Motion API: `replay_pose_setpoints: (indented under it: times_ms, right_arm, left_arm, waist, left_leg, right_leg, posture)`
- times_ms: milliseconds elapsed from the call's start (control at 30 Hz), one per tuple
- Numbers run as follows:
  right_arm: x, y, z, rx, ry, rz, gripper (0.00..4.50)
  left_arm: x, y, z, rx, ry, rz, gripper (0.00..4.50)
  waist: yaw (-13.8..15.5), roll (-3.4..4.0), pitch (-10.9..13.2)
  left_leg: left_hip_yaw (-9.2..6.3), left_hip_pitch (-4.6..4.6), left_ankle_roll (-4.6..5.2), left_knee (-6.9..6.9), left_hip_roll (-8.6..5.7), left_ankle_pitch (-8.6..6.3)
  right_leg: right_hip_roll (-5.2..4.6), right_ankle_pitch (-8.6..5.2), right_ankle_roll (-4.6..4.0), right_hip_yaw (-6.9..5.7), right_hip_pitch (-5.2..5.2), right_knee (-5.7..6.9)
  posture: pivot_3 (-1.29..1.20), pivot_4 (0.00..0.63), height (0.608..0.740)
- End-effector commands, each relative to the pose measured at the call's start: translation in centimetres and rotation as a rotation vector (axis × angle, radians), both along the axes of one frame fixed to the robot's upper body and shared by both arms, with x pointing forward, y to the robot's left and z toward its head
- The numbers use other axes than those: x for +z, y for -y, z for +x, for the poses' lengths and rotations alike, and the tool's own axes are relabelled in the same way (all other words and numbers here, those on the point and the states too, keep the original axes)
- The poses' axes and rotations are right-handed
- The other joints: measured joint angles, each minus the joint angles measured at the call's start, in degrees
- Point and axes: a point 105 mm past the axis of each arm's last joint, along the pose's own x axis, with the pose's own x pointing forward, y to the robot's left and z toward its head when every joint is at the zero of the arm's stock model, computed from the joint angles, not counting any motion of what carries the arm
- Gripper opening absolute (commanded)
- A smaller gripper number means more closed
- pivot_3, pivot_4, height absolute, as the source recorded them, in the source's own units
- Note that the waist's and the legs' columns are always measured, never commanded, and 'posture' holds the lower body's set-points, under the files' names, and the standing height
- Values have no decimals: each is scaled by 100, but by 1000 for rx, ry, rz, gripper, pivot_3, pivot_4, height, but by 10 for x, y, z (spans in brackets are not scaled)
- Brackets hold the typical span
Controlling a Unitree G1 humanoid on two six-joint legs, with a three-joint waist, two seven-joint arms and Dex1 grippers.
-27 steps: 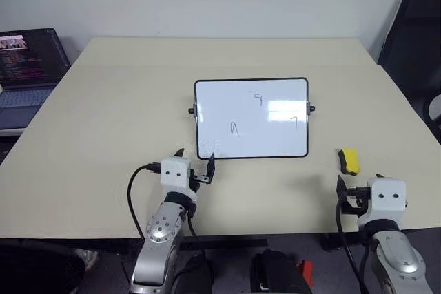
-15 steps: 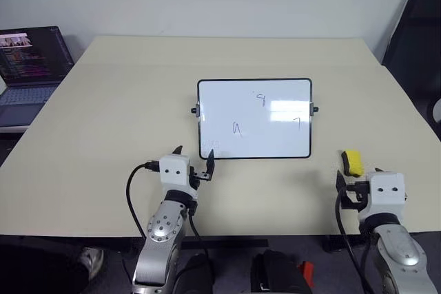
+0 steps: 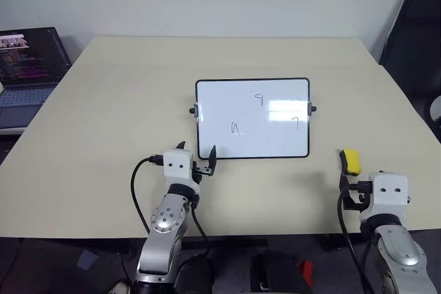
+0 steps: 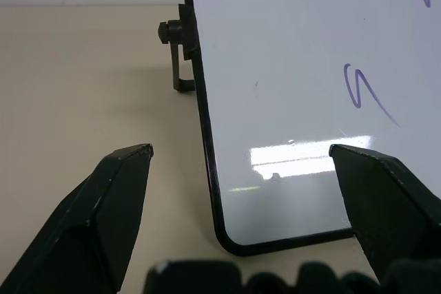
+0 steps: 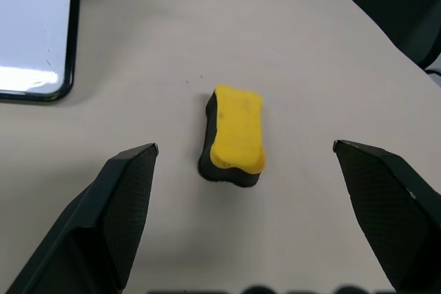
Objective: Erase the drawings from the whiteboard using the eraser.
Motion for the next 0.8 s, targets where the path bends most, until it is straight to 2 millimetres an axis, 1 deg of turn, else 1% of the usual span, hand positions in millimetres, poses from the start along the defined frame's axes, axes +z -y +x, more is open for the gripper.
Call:
replay_pose_setpoints:
  times_ms: [33, 100, 167, 233, 333, 400, 500, 567, 667, 800]
  right_arm:
    - [8, 6, -6, -32, 38, -12, 4469]
    - [7, 7, -10, -42, 34, -7, 4469]
    - [6, 7, -12, -30, 32, 16, 4469]
    - [5, 7, -11, -21, 32, 39, 4469]
    - [10, 0, -5, 19, 42, 61, 4469]
    - [13, -3, 0, 29, 47, 70, 4469]
    - [18, -3, 5, 18, 50, 85, 4469]
    - [20, -2, 8, 1, 50, 122, 4469]
    - [21, -3, 13, -17, 37, 186, 4469]
    - [20, 0, 22, -32, 8, 248, 4469]
  left_arm:
    - [11, 3, 2, -18, 51, -1, 4500]
    - [13, 3, 3, -39, 57, 10, 4500]
    - [19, 5, 7, -83, 81, 34, 4500]
    - [26, 11, 11, -160, 104, 37, 4500]
    - [40, 33, 16, -335, 135, 29, 4500]
    - [41, 46, 16, -435, 136, 31, 4500]
    - [44, 65, 16, -583, 132, -7, 4500]
    - [47, 82, 10, -726, 118, -46, 4500]
    - [48, 103, -1, -937, 107, -46, 4500]
    - [40, 117, -9, -1117, 57, 18, 4500]
  waist:
    - [1, 0, 0]
    - [2, 0, 0]
    - [2, 0, 0]
    - [0, 0, 0]
    - [0, 0, 0]
    - [-5, 1, -1]
    - [-4, 2, -1]
    - [-2, 2, -1]
    - [-2, 2, -1]
    - [-15, 2, -1]
  left_leg:
    - [-2, 0, 0, 0, 0, 0]
    - [-5, -1, 0, 0, 1, 0]
    - [-4, 0, 0, 1, 1, 0]
    - [-3, 1, 0, 2, 2, 0]
    - [0, 2, 0, 6, 1, 0]
    - [3, 2, 0, 8, 0, 0]
    - [6, 2, 0, 6, -3, 0]
    - [2, 0, 0, 3, -2, 0]
    - [-5, -2, 0, 2, 4, 0]
    - [0, 2, 1, 4, 3, 0]
  right_leg:
    - [0, 0, 0, 1, 0, 0]
    - [0, -1, -1, 1, 1, 1]
    - [0, -2, -3, 1, 1, 1]
    - [2, -2, -4, -2, 1, 1]
    - [4, -2, -4, -5, 2, 3]
    - [6, -1, -3, -4, 2, 3]
    - [6, 1, 1, -1, 3, 3]
    - [11, 15, 24, -3, 2, 3]
    - [20, 16, 26, -4, 0, 4]
    - [22, 16, 26, -2, 1, 7]
  posture:
    - [0, 150, 740]
    - [0, 150, 740]
    - [0, 150, 740]
    - [0, 150, 740]
    - [0, 150, 740]
    - [0, 150, 740]
    - [0, 150, 740]
    - [0, 150, 740]
    - [0, 150, 740]
    - [0, 150, 740]
